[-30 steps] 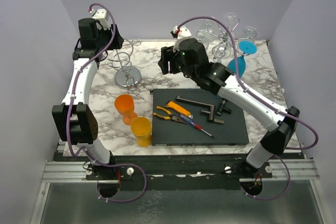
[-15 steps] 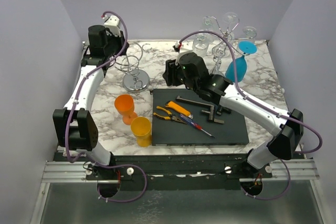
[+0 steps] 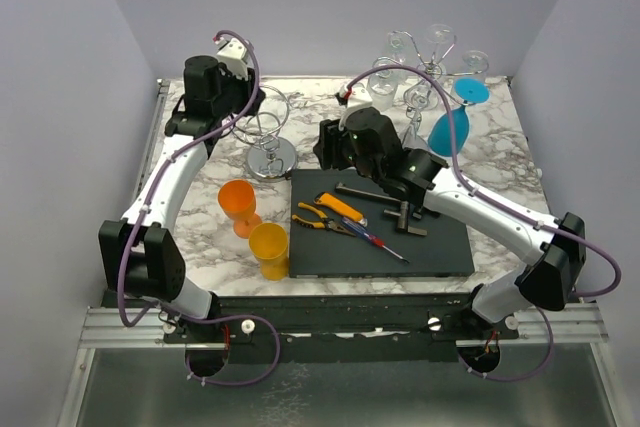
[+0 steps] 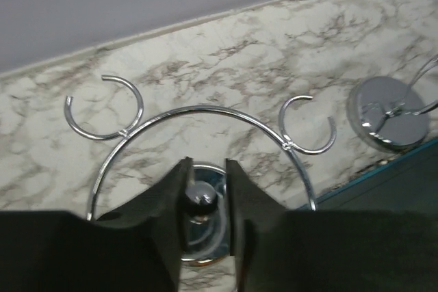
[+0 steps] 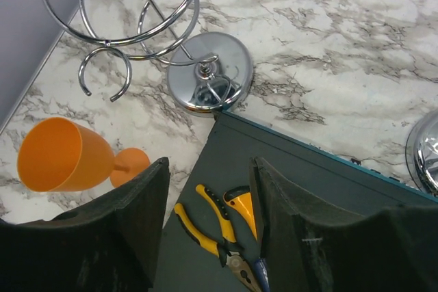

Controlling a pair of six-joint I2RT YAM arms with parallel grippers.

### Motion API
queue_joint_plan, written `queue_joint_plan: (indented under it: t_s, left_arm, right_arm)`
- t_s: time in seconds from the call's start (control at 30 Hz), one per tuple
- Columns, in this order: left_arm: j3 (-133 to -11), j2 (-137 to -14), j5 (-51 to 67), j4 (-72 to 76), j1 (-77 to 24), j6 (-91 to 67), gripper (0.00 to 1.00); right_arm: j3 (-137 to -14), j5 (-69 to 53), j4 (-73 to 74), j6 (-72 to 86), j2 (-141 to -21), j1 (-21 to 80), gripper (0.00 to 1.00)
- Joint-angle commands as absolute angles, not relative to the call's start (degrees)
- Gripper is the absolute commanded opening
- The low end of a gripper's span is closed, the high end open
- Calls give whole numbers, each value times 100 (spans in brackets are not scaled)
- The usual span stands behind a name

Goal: Place the wine glass upside down on the wine glass rack
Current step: Move the wine rack to the center of the board.

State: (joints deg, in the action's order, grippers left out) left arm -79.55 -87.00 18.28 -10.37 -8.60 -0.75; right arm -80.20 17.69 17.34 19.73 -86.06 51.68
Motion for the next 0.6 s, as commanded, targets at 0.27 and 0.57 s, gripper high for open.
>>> queue_joint_plan:
  t_s: [0.27, 0.57]
  left_arm:
    - [-8602, -7891, 1935, -1741, -900, -247, 99]
    - [-9142, -6927, 1988, -3374, -761, -167, 99]
  right_arm:
    - [-8642, 1788, 1928, 2004, -8973, 5778, 70]
    - [-9729, 1644, 2290, 2061, -10119, 6344, 78]
